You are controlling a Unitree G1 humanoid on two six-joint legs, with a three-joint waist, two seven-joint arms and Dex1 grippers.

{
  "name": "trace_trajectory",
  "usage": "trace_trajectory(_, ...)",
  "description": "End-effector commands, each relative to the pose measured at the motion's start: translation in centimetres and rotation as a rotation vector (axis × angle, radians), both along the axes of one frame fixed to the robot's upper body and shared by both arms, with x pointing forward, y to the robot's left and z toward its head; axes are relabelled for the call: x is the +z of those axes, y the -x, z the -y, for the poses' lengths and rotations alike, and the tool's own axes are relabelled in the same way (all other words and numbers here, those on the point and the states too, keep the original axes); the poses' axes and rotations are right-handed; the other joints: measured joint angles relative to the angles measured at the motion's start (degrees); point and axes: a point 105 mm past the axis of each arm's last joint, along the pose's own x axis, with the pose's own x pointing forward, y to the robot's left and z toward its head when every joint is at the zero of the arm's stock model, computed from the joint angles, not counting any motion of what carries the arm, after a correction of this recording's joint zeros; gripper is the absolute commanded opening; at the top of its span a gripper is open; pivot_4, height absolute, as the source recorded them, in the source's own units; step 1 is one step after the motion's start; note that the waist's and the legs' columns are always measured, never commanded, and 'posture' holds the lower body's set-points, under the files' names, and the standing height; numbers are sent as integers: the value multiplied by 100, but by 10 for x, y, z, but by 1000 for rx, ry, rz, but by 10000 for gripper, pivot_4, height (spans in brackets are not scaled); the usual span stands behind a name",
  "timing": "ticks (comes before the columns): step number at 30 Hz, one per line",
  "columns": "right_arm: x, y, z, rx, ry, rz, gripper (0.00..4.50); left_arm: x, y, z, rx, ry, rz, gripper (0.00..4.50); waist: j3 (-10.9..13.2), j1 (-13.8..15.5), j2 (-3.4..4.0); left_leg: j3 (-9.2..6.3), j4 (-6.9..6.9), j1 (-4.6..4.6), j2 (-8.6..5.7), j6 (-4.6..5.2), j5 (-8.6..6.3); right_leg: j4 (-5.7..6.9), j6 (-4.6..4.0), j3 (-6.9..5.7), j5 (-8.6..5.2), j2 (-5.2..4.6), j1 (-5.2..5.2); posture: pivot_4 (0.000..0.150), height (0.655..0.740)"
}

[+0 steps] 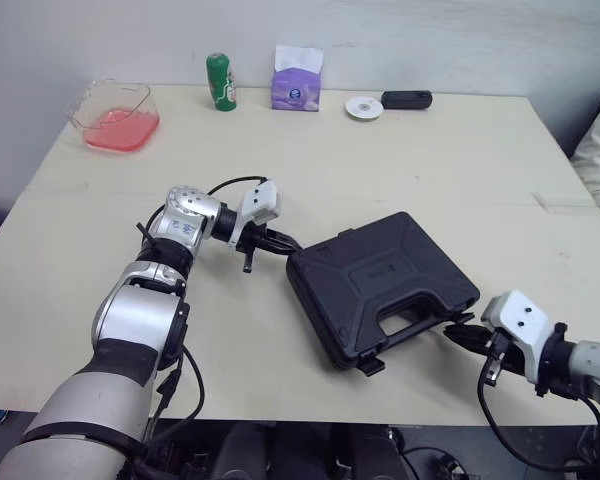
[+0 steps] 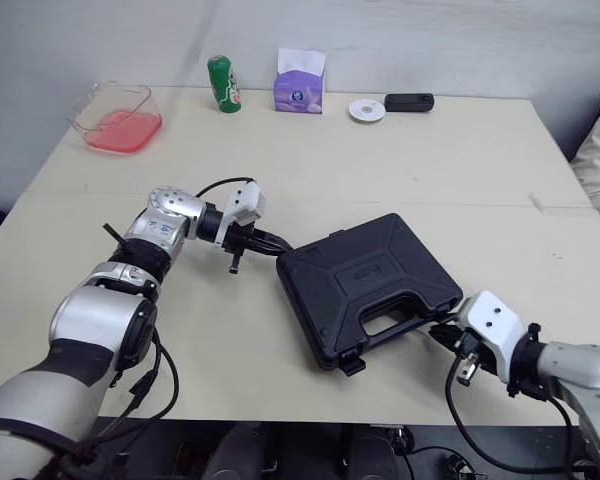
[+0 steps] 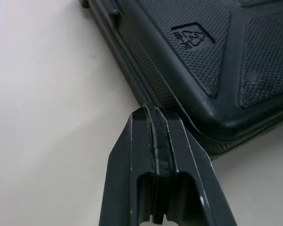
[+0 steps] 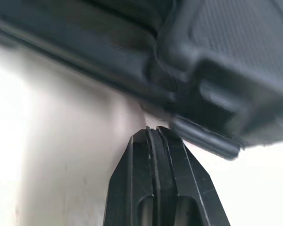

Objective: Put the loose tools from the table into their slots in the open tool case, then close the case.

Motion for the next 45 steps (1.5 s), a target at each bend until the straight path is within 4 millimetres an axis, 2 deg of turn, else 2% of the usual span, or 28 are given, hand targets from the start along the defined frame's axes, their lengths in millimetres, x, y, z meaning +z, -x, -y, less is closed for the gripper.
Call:
trace_trajectory(1, 13, 7, 9, -29, 16, 27, 0, 42, 4, 23, -72, 122, 55, 583, 0, 1, 0, 1, 3, 0, 0, 2, -1, -1, 3, 2, 2, 0, 1, 1500, 7244)
trace_trajectory(3, 15, 13, 13, -54, -4, 25, 0, 55, 13, 49, -148, 181, 50, 583, 0, 34, 0, 0, 5, -3, -6, 7, -3, 0, 9, 6, 5, -4, 2, 1500, 7244)
trace_trajectory(5, 18, 15, 14, -73, -21, 29, 0, 55, 23, 75, -200, 205, 56, 583, 0, 44, 1, -2, 10, -5, -7, 13, -7, -8, 21, 12, 12, -4, 6, 1500, 7244)
trace_trajectory(10, 22, 10, 17, -122, -38, 64, 0, 35, 32, 139, -187, 213, 68, 583, -1, 49, 2, -12, 14, 4, -10, 33, -16, -20, 41, 41, 23, -6, 9, 1500, 7244)
trace_trajectory(13, 25, 5, 13, -137, -72, 80, 0, 21, 37, 166, -167, 196, 39, 583, -2, -6, 4, -6, 13, 9, -9, 38, -20, -33, 42, 50, 24, -6, 5, 1500, 7244)
trace_trajectory(16, 26, 4, 11, -141, -83, 81, 0, 16, 39, 172, -167, 182, 39, 583, -2, -27, 6, -2, 11, 9, -8, 38, -20, -35, 42, 52, 24, -6, -1, 1500, 7244)
trace_trajectory(20, 27, -3, -1, -137, -111, 109, 0, -19, 57, 183, -258, 59, 8, 583, -5, -17, 10, 2, 11, 10, -8, 37, -20, -37, 41, 57, 24, -7, -7, 1500, 7244)
trace_trajectory(28, 37, -8, -10, -131, -146, 139, 0, -46, 62, 178, -339, -112, 127, 583, -18, 1, 31, 5, 17, 16, -13, 66, -37, -39, 42, 64, 27, -17, -1, 1500, 7244)
trace_trajectory(36, 42, -12, -9, -137, -138, 154, 0, -51, 60, 183, -308, -130, 150, 583, -23, -15, 29, 5, 18, 23, -12, 80, -45, -38, 41, 65, 28, -17, 6, 1500, 7244)
trace_trajectory(45, 43, -21, -12, -130, -130, 163, 0, -57, 60, 180, -316, -160, 156, 583, -29, -51, 26, 12, 18, 33, -6, 83, -48, -38, 37, 67, 33, -13, 9, 1500, 7244)
